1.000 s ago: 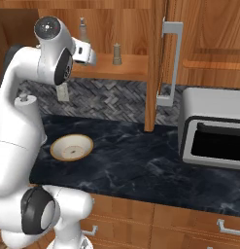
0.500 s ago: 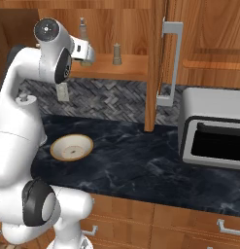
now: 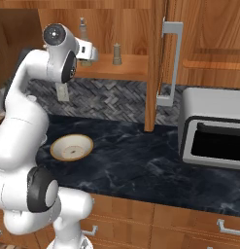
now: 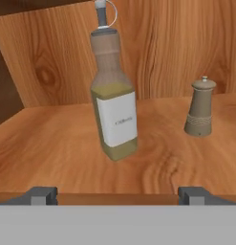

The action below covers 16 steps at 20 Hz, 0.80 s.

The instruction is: Retrieve the bottle and the shaker from the cabinet and place them next to the mixing bowl on the counter. Then add garlic from the fridge to the mixing bowl.

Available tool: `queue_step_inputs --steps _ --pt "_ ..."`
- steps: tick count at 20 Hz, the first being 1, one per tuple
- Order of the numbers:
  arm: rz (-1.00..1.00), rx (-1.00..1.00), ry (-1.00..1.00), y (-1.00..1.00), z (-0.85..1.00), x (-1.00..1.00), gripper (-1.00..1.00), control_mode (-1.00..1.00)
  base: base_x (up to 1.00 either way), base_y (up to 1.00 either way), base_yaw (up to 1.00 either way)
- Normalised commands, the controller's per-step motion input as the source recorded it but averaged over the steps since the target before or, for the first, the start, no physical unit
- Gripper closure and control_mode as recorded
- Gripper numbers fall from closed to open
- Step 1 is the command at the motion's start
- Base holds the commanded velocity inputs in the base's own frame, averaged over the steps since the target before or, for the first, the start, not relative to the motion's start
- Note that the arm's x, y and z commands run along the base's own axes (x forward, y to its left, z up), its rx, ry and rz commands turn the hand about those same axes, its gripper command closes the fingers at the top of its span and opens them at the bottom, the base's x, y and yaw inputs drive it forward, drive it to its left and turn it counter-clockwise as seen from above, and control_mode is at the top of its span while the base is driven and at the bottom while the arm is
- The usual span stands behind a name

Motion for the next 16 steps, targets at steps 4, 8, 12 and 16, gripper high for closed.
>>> queue_step_inputs --steps 4,8,12,16 --pt "0.0 0.0 0.03 0.0 0.0 0.35 -1.0 -1.0 0.0 0.0 0.0" --pt "0.04 0.0 0.0 0.0 0.0 0.16 -1.0 -1.0 0.0 0.0 0.0" --pt "0.05 -0.09 0.0 0.0 0.0 0.04 -1.0 -1.0 0.0 0.0 0.0" --pt "0.05 -0.06 0.0 0.0 0.0 0.05 -1.0 -1.0 0.0 0.0 0.0"
